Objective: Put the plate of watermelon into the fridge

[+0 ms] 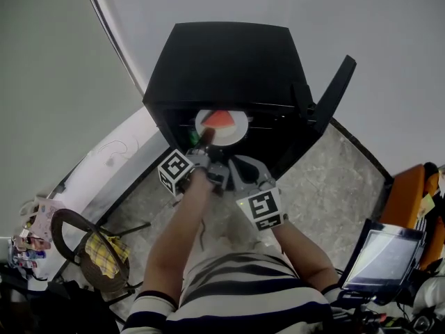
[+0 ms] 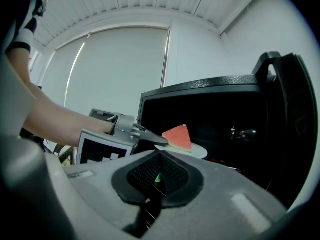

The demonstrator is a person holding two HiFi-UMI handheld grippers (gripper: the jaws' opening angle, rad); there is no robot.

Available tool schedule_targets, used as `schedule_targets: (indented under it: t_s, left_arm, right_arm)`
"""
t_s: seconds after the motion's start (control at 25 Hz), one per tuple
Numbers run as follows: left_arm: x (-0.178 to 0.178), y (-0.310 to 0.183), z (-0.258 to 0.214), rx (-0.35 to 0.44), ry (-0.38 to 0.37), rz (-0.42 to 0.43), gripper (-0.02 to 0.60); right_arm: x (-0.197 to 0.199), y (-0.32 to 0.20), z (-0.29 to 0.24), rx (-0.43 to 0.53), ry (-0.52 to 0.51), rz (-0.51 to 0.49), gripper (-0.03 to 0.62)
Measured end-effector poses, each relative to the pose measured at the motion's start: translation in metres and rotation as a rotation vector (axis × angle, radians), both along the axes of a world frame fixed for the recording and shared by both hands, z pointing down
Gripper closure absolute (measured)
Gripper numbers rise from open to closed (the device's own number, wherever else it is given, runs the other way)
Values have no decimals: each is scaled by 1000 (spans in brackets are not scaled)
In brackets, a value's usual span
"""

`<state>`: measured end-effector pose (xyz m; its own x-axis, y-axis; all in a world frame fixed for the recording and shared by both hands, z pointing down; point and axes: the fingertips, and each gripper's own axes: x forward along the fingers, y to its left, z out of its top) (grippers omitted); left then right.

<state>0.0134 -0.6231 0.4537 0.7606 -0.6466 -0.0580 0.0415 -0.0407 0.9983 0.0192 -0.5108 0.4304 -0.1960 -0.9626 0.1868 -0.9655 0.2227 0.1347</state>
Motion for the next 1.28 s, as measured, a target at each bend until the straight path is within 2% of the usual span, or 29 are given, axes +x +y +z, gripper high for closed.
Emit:
schedule_targets:
  t_s: [0.24,0.68,0.84,1.04,1.16,1.28]
  left_arm:
    - [1,-7,-3,4,-7,38,549]
    - [10,-19,0,27,-14,97,541]
    - [10,-23,-4,43,-6,115,537]
    - [13,-22,-11,55,-16,202,461]
    - [12,-13,-9,49,-27,249,392]
    - [8,-11,-10,63,-32,256,385]
  right_arm:
    - [-5,-19,5,-23,22,-32,594]
    - [6,-51,14,-43,21,-12,594]
    - [5,-58,13,-25,17,-34,594]
    - [-5,-63,12,-2,36,-71,594]
    - [-12,-65,17,-9,59,-62,594]
    - [-12,-68,17,-5,60,-43,594]
